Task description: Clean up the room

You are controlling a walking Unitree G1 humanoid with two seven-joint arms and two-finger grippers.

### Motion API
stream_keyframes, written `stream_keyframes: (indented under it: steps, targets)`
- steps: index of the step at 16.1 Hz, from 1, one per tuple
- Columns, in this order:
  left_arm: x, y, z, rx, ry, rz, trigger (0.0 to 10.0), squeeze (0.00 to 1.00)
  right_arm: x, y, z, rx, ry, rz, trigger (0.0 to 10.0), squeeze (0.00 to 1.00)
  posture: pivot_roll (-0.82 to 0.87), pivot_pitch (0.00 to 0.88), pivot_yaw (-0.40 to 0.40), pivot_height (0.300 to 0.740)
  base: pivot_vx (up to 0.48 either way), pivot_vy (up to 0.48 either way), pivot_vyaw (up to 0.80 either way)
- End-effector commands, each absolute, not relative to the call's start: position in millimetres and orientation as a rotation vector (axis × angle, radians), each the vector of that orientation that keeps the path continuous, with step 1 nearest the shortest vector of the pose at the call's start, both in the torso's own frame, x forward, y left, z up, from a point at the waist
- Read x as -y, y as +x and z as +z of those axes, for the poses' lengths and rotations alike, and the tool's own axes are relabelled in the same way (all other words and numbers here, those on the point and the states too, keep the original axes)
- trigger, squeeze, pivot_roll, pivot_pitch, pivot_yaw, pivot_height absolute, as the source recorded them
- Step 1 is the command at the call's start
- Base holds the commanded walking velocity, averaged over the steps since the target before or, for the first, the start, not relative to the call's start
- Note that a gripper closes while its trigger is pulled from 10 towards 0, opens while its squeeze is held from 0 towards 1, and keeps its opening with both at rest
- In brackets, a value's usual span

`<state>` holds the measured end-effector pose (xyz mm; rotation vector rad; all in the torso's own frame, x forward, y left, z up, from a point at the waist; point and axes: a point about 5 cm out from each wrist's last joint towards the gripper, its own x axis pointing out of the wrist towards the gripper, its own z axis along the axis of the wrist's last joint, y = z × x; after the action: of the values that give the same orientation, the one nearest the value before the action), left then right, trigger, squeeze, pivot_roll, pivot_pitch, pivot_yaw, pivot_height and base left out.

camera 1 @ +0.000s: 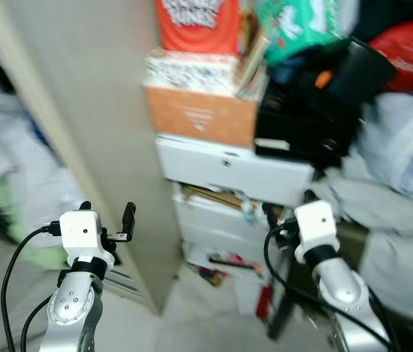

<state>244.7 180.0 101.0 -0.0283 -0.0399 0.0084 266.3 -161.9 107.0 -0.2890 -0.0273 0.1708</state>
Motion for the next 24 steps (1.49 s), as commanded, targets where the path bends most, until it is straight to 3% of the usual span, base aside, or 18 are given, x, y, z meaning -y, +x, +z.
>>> stream_keyframes:
  steps: [1, 24]
  targets:
    - [-179, 245, 102, 0.048, -0.016, 0.009, 10.0, 0.00, 165, 267, 108, 0.028, -0.294, 0.165, 10.0, 0.00, -0.20, 0.000, 0.059, 0.740, 0.000, 0.000, 0.80]
    - [-179, 250, 102, 0.065, -0.029, 0.041, 10.0, 0.00, 162, 281, 113, 0.059, -0.276, 0.215, 10.0, 0.00, -0.19, 0.000, 0.050, 0.740, 0.000, 0.000, 0.80]
